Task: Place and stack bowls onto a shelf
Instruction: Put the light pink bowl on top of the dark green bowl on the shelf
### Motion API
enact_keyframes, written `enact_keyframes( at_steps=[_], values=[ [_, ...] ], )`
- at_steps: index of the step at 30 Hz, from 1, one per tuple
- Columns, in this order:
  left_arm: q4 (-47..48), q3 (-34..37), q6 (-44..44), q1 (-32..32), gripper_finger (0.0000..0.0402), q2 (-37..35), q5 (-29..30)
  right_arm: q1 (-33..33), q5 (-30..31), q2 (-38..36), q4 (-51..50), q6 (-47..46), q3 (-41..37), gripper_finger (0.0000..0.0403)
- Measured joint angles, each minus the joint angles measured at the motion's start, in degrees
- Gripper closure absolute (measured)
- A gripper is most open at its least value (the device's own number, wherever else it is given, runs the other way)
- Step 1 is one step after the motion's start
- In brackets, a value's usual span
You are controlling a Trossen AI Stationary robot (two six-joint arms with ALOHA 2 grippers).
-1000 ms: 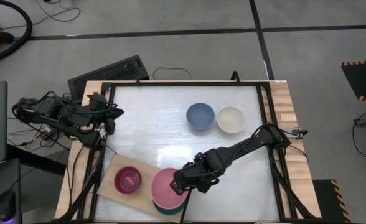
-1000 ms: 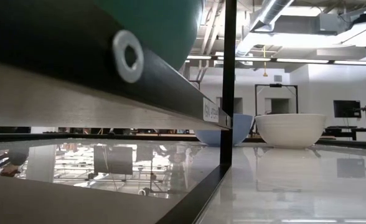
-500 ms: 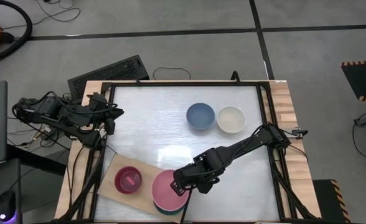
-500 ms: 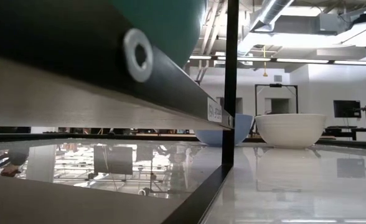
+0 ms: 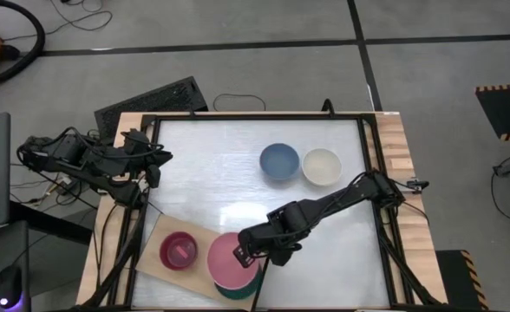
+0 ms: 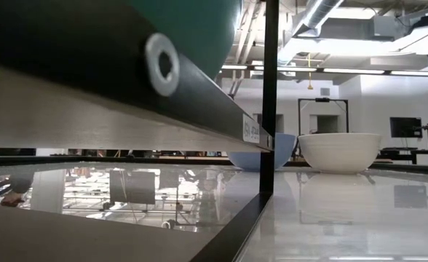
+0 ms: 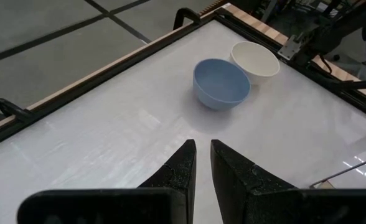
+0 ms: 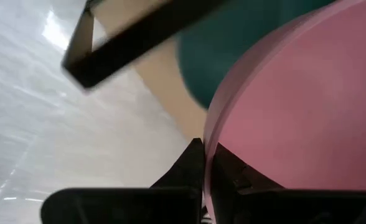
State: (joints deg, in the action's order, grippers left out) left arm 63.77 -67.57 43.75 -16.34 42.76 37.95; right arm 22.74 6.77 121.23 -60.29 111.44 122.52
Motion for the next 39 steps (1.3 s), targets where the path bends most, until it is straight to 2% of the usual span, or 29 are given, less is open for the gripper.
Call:
enact_keyframes(
  at_steps=[12, 26, 33, 39],
  values=[
    [0.21, 0.00, 0.00, 0.00, 0.0367, 0.00, 0.49, 1.49, -0.90, -0.06, 4.58, -3.44, -5.60, 0.0367],
    [0.24, 0.00, 0.00, 0.00, 0.0367, -0.02, 0.90, 1.30, -0.80, -0.06, 4.63, -4.63, -5.60, 0.0361],
    [0.57, 0.00, 0.00, 0.00, 0.0367, 0.00, 0.88, 1.27, -3.87, -0.04, 3.54, -6.93, -5.60, 0.0360],
    [1.44, 0.00, 0.00, 0.00, 0.0367, -0.01, 0.89, 1.27, -4.05, -0.04, 3.35, -6.98, -5.60, 0.0360]
  ],
)
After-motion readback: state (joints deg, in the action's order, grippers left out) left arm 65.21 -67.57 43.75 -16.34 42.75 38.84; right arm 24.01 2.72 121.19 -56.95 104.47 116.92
